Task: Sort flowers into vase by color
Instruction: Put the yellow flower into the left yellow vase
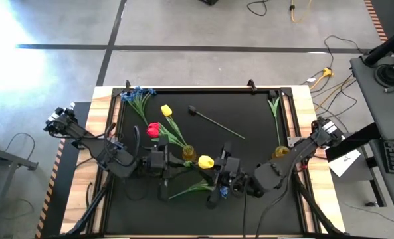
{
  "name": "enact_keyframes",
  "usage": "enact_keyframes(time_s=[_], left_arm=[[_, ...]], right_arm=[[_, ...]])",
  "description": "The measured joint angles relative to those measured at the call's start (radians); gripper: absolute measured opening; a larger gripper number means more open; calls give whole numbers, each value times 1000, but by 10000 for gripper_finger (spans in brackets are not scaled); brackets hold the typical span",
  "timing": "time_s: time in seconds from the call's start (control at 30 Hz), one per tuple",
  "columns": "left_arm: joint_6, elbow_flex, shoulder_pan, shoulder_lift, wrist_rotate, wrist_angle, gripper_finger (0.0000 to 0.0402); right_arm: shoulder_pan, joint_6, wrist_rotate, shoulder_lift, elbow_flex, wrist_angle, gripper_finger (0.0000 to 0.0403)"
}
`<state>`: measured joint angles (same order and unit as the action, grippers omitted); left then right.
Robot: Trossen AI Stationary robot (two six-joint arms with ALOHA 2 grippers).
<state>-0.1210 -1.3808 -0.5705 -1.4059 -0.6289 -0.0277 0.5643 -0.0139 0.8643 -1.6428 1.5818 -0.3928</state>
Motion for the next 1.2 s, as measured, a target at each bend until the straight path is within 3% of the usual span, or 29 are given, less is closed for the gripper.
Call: enact_keyframes(time_s=[0.2,0.47,0.57,0.67,0.83,1.03,1.2], left_arm=[[-83,-70,3,22,-38,-274,55],[-468,-287,-31,32,-12,-1112,134],[-634,-300,-66,32,-12,-1320,149],[-747,-282,-100,33,-13,-1401,155],[-843,-227,-126,30,-3,-1401,152],[-897,-141,-127,30,66,-1403,148],[-913,-99,-127,31,73,-1418,148]], right_arm=[[-19,-24,0,32,-1,74,11],[-89,-138,-1,80,0,371,10],[-124,-204,1,86,0,506,10],[-161,-225,0,82,0,552,10],[-210,-206,-1,77,0,556,9],[-241,-166,-2,87,0,599,9],[-254,-228,-8,80,0,692,11]])
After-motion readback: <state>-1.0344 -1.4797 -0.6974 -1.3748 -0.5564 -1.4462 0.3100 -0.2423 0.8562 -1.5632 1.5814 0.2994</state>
